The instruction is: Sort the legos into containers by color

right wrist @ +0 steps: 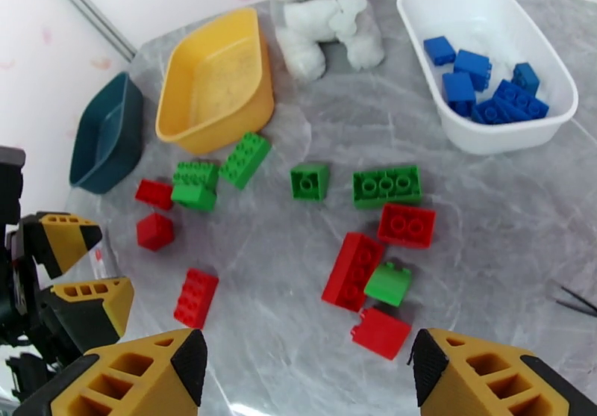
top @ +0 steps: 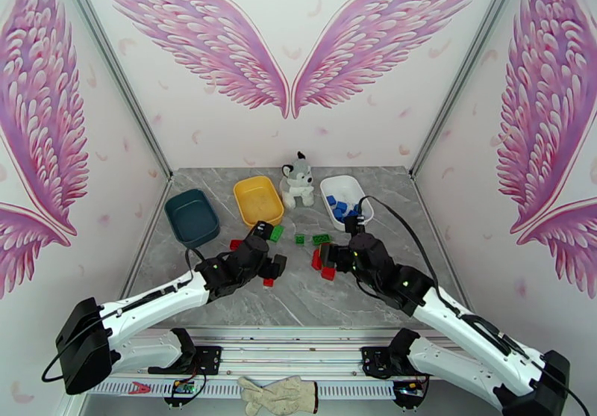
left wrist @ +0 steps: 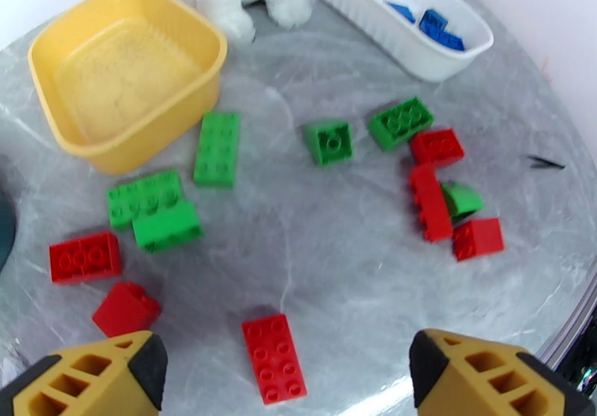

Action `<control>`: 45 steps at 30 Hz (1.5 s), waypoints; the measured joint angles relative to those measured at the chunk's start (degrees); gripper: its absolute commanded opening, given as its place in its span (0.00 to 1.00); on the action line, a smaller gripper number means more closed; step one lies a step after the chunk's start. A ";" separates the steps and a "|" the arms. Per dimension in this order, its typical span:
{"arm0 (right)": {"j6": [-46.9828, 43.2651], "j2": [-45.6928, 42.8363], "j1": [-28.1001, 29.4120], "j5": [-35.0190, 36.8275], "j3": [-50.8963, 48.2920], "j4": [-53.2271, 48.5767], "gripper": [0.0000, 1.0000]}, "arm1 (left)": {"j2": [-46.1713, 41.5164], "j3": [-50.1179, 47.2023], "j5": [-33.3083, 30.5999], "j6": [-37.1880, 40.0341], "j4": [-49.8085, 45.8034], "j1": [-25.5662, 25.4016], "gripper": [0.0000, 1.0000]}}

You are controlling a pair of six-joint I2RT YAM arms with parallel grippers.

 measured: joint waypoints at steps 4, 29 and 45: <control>0.07 3.80 3.06 2.23 -3.32 3.32 0.76 | 5.49 -1.14 -1.25 -2.45 0.09 -1.73 0.89; -7.19 10.99 2.97 7.76 -2.14 19.15 0.72 | 24.87 1.68 -4.39 -9.31 5.88 -2.69 0.28; -2.84 27.96 0.46 5.11 11.98 19.61 0.99 | 3.39 1.40 -7.17 -7.21 5.44 8.81 0.25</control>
